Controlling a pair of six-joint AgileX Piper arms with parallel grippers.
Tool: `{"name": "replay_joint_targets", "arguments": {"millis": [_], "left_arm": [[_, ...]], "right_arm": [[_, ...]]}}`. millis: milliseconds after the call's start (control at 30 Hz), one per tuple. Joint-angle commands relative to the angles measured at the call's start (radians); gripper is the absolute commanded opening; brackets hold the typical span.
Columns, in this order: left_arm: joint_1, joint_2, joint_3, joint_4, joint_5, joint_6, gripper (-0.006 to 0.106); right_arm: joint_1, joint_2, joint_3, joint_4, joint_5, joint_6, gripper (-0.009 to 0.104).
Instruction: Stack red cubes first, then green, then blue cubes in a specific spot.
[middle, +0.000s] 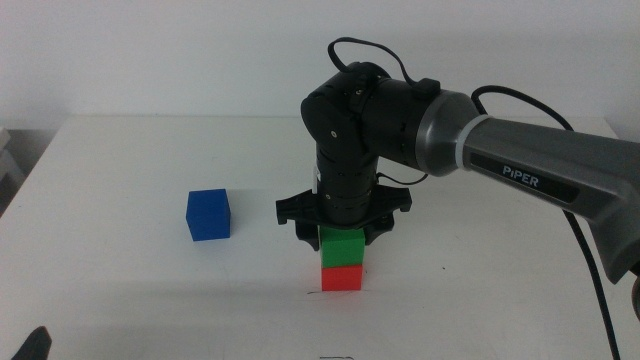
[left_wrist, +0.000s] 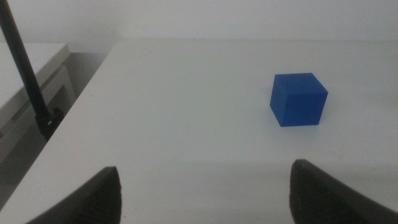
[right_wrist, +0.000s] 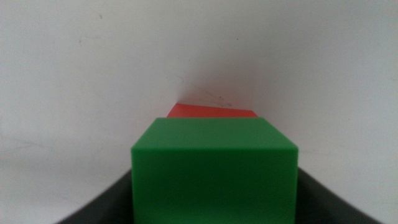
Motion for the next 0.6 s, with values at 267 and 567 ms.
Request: {"name": "replay_joint_targets", "arguments": {"millis": [267, 567], "left_arm": [[0.001, -0.023, -0.006, -0.01, -0.079, -0.014, 0.091], [0.001, -0.023, -0.006, -0.01, -0.079, -0.014, 0.091]], "right_arm": [[-0.002, -0.107, -0.027, -0.041, 0.014, 0.017, 0.076], [-0.003, -0.387, -0.02, -0.101, 0.028, -0.11, 0.076]]}}
